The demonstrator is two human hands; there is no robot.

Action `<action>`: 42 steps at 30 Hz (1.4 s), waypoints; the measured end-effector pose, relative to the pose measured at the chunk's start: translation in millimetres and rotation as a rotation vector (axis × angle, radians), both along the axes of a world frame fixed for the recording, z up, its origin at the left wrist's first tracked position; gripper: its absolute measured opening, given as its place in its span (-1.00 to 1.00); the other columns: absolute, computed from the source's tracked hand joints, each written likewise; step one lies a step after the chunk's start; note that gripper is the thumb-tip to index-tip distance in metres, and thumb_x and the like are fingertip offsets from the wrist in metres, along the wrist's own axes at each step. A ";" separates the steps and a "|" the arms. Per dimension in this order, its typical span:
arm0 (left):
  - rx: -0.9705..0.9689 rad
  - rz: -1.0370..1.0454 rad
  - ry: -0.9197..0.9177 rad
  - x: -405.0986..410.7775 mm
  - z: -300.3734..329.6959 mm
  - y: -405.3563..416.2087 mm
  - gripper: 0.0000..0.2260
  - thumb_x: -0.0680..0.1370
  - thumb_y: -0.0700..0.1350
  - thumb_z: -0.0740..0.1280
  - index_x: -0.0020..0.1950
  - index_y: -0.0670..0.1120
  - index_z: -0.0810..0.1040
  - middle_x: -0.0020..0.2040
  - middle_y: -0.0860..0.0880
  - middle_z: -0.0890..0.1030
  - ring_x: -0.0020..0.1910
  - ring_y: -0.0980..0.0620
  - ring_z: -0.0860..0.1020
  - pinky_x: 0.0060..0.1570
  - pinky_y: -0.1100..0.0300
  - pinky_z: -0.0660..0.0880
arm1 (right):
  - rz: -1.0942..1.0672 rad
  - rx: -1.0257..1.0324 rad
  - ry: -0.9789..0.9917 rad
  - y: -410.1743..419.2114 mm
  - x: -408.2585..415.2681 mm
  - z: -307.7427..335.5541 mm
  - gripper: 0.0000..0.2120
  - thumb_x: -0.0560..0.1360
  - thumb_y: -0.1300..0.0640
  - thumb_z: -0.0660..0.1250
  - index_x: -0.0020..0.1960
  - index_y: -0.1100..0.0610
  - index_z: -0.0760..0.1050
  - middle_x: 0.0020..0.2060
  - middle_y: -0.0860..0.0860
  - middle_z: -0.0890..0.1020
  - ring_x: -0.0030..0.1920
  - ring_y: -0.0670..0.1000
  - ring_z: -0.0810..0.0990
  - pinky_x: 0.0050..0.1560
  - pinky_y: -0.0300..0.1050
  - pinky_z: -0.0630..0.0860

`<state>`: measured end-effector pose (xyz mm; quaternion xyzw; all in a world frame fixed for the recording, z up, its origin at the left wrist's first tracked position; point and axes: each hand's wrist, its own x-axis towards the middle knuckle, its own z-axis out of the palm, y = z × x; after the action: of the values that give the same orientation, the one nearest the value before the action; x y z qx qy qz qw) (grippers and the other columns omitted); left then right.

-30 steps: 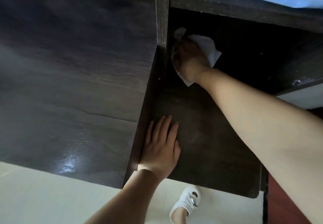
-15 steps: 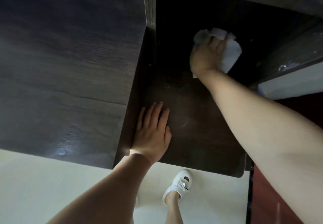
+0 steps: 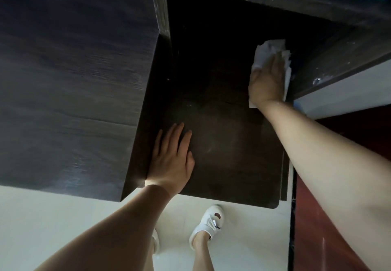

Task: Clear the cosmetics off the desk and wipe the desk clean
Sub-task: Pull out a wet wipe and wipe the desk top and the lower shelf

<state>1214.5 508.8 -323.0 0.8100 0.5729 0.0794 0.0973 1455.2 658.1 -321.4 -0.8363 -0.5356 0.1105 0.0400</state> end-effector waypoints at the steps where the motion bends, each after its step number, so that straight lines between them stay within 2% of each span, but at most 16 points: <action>1: 0.004 0.002 -0.004 0.5 -0.1 -0.3 -0.59 0.48 -0.06 0.08 0.29 -0.17 0.34 0.29 -0.23 0.47 0.32 -0.11 0.26 0.35 -0.06 0.10 | -0.066 0.003 0.035 8.4 -4.0 -0.5 -0.48 0.62 0.08 -0.10 0.48 0.34 -0.06 0.50 0.25 0.02 0.51 0.15 -0.02 0.49 -0.01 -0.12; 4: 0.024 0.006 -0.020 -0.3 -2.7 0.6 -0.59 0.48 -0.07 0.09 0.29 -0.17 0.36 0.30 -0.22 0.47 0.32 -0.10 0.26 0.37 -0.06 0.08 | -0.231 0.046 0.113 35.4 -14.3 3.3 -0.47 0.58 0.01 -0.13 0.42 0.28 0.21 0.45 0.24 0.22 0.46 0.17 0.17 0.47 0.07 0.06; 8: 0.022 0.002 -0.022 -0.5 -3.0 -0.3 -0.59 0.48 -0.07 0.10 0.29 -0.17 0.37 0.30 -0.22 0.47 0.32 -0.10 0.26 0.36 -0.06 0.09 | -0.178 0.025 0.034 -7.9 -20.0 0.2 -0.46 0.62 0.05 -0.07 0.48 0.32 -0.08 0.51 0.23 0.01 0.51 0.14 -0.02 0.51 -0.01 -0.12; 12: 0.012 0.010 -0.030 0.7 -0.7 0.9 -0.59 0.46 -0.08 0.10 0.27 -0.18 0.38 0.28 -0.23 0.49 0.30 -0.11 0.28 0.35 -0.06 0.11 | 0.075 0.023 -0.193 -65.1 -17.6 -3.7 -0.45 0.61 0.05 -0.12 0.47 0.38 -0.06 0.48 0.30 0.08 0.50 0.18 0.04 0.49 -0.03 -0.10; 15: 0.018 0.007 -0.032 0.7 -3.0 0.5 -0.59 0.47 -0.08 0.10 0.28 -0.17 0.37 0.28 -0.22 0.49 0.31 -0.10 0.28 0.35 -0.07 0.12 | 0.117 0.026 -0.085 -35.0 -3.5 -6.4 -0.45 0.61 0.08 -0.09 0.46 0.39 -0.10 0.49 0.32 0.00 0.51 0.20 -0.04 0.49 -0.02 -0.16; 18: 0.029 0.012 -0.045 0.4 -3.8 0.3 -0.60 0.47 -0.08 0.11 0.28 -0.17 0.37 0.29 -0.22 0.48 0.32 -0.10 0.27 0.36 -0.07 0.11 | 0.021 0.009 0.025 -2.4 0.7 -6.6 -0.47 0.63 0.11 -0.05 0.47 0.38 -0.11 0.49 0.31 -0.05 0.51 0.20 -0.09 0.49 -0.01 -0.19; 21: 0.017 0.005 -0.031 -0.6 -3.3 0.0 -0.60 0.47 -0.08 0.10 0.28 -0.17 0.39 0.29 -0.21 0.48 0.32 -0.10 0.27 0.36 -0.07 0.11 | 0.080 0.091 -0.006 -39.6 -12.8 -4.2 -0.51 0.62 0.16 -0.05 0.41 0.47 0.03 0.44 0.42 0.07 0.48 0.33 0.01 0.49 0.15 -0.11; 22: 0.012 0.006 -0.024 -0.6 -2.8 0.2 -0.59 0.47 -0.07 0.10 0.28 -0.17 0.39 0.29 -0.21 0.48 0.32 -0.10 0.27 0.36 -0.07 0.11 | 0.131 0.104 -0.017 -64.0 -20.1 -3.7 -0.49 0.61 0.11 -0.08 0.42 0.45 0.05 0.44 0.40 0.10 0.48 0.32 0.02 0.50 0.14 -0.12; 25: 0.004 0.010 -0.022 -0.6 -2.0 -0.2 -0.59 0.46 -0.07 0.10 0.28 -0.17 0.38 0.29 -0.22 0.49 0.32 -0.10 0.27 0.35 -0.07 0.11 | 0.286 0.033 0.038 -116.5 -30.7 1.0 -0.40 0.55 -0.05 -0.24 0.48 0.27 -0.10 0.51 0.21 -0.03 0.51 0.13 -0.15 0.43 -0.11 -0.39; 28: 0.025 0.006 -0.030 -0.5 -3.1 0.2 -0.58 0.46 -0.07 0.11 0.27 -0.18 0.41 0.29 -0.22 0.49 0.31 -0.10 0.28 0.35 -0.08 0.12 | 0.515 -0.031 -0.023 -73.9 -13.5 6.9 -0.37 0.53 -0.10 -0.25 0.50 0.21 -0.07 0.52 0.15 -0.03 0.52 0.12 -0.15 0.46 -0.01 -0.31; 32: 0.041 0.005 -0.048 -0.5 -3.0 0.0 -0.59 0.46 -0.07 0.11 0.28 -0.17 0.37 0.29 -0.21 0.48 0.32 -0.09 0.27 0.36 -0.06 0.10 | 0.366 -0.015 -0.060 0.5 -33.0 -0.4 -0.47 0.60 -0.04 -0.15 0.52 0.10 -0.12 0.54 0.06 -0.06 0.52 0.09 -0.16 0.49 0.10 -0.20; 34: 0.035 -0.001 -0.054 -1.3 -3.2 -0.4 -0.59 0.46 -0.07 0.11 0.27 -0.18 0.38 0.28 -0.22 0.49 0.31 -0.10 0.28 0.36 -0.06 0.10 | 0.516 0.030 -0.072 -15.4 -66.7 -2.0 -0.46 0.58 -0.04 -0.15 0.51 0.13 -0.05 0.53 0.08 0.03 0.53 0.11 -0.08 0.48 0.08 -0.18; 36: 0.015 -0.002 -0.063 -1.5 -2.8 -0.2 -0.58 0.45 -0.07 0.11 0.26 -0.20 0.42 0.26 -0.23 0.50 0.29 -0.10 0.28 0.35 -0.07 0.11 | 0.856 0.052 -0.041 -57.8 -83.7 -1.1 -0.46 0.56 -0.03 -0.11 0.50 0.16 0.05 0.50 0.11 0.16 0.51 0.12 0.05 0.46 0.04 -0.14; 39: -0.008 0.007 -0.065 -1.5 -2.3 -0.6 -0.62 0.46 -0.08 0.08 0.19 -0.21 0.43 0.19 -0.24 0.52 0.24 -0.11 0.30 0.35 -0.05 0.10 | 1.227 -0.018 -0.050 -95.4 -55.2 1.9 -0.49 0.60 -0.05 -0.10 0.50 0.12 0.04 0.50 0.05 0.13 0.51 0.06 0.05 0.47 0.06 -0.11; 41: 0.002 0.013 -0.110 -2.5 -2.8 -2.8 -0.65 0.46 -0.09 0.09 0.15 -0.22 0.45 0.16 -0.24 0.52 0.21 -0.11 0.30 0.36 -0.03 0.10 | 1.314 -0.046 -0.080 -82.2 -23.7 1.4 -0.48 0.61 -0.10 -0.16 0.49 0.11 0.05 0.48 0.03 0.12 0.50 0.08 0.07 0.48 0.06 -0.12; 42: 0.014 0.014 -0.135 -2.8 -3.4 -3.6 -0.65 0.46 -0.10 0.10 0.14 -0.23 0.47 0.15 -0.24 0.53 0.20 -0.11 0.31 0.36 -0.03 0.10 | 1.252 -0.018 -0.085 -68.6 -12.6 1.0 -0.45 0.61 -0.13 -0.19 0.48 0.14 0.10 0.48 0.08 0.15 0.49 0.13 0.11 0.49 0.11 -0.08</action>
<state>1211.6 505.3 -326.3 0.7995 0.5699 0.1386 0.1298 1442.6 589.4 -320.4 -0.3680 -0.9240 0.0841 -0.0608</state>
